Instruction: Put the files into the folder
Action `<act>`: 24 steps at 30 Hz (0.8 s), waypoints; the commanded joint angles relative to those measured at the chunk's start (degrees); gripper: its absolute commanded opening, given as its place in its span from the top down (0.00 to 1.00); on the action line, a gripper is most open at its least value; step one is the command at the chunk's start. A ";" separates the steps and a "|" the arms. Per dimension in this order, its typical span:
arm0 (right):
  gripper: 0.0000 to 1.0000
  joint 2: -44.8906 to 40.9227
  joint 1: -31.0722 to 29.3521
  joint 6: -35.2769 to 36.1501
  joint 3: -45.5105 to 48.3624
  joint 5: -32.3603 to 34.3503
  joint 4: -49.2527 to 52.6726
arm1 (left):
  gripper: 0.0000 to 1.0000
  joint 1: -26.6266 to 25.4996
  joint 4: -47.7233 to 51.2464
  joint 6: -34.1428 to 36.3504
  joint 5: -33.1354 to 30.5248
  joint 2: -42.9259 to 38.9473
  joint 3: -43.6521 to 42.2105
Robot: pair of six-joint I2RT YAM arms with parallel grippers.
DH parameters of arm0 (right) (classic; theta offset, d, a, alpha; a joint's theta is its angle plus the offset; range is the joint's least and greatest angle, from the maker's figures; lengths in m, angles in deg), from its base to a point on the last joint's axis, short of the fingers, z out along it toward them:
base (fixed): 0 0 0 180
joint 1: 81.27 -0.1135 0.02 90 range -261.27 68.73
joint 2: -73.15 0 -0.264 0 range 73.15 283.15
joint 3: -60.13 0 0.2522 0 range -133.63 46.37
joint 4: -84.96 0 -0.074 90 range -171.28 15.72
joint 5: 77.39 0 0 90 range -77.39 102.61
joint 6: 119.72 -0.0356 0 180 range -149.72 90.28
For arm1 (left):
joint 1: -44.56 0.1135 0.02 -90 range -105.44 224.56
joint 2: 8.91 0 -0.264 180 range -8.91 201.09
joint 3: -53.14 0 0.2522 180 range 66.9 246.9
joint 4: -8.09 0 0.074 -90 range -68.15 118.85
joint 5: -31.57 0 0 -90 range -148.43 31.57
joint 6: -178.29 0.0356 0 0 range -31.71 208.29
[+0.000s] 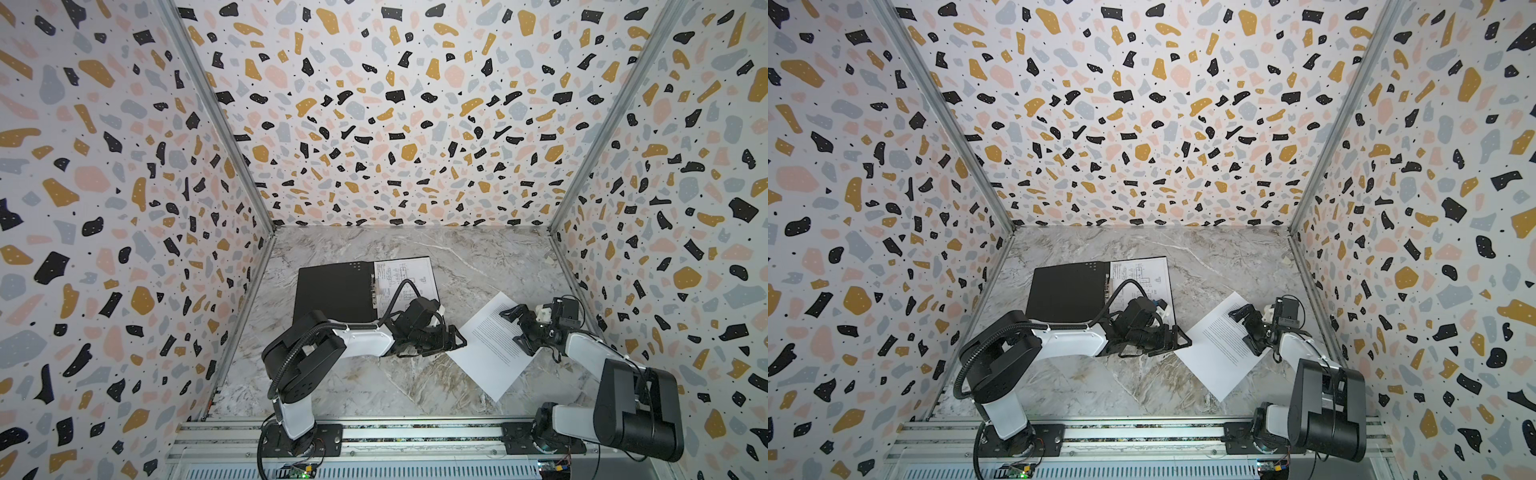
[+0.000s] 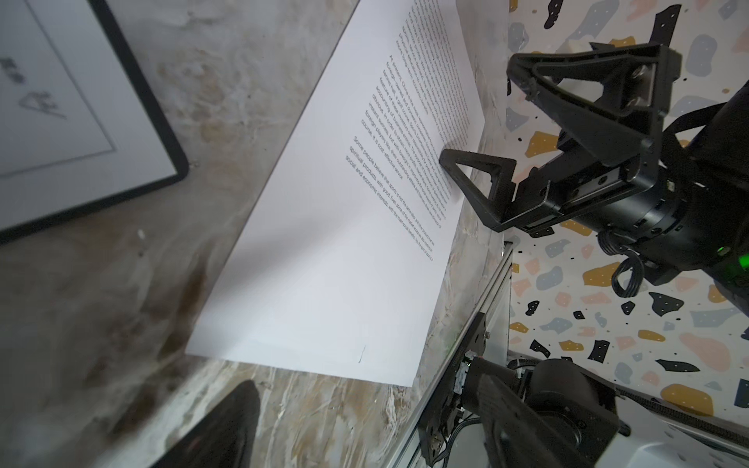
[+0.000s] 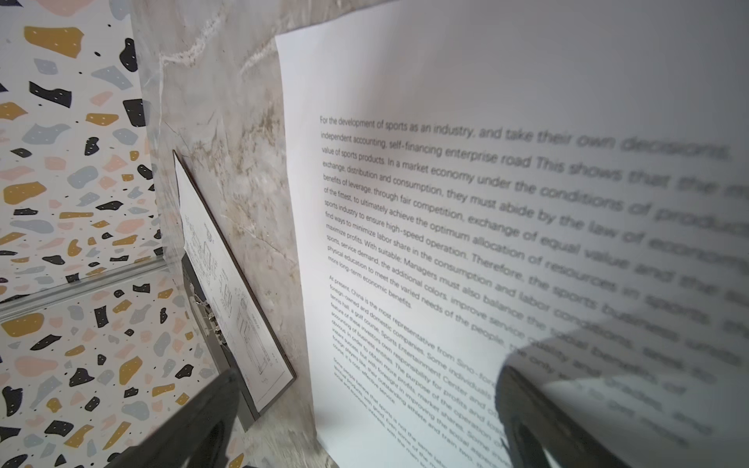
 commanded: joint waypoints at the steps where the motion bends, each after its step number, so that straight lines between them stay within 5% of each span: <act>1: 0.01 3.31 -0.45 0.84 -0.64 4.65 1.64 | 0.18 0.50 -3.08 -1.85 -0.47 1.38 2.04; 24: 0.01 3.37 0.82 1.11 -0.33 4.21 0.47 | 0.25 1.25 -1.33 -4.10 -3.30 6.75 3.19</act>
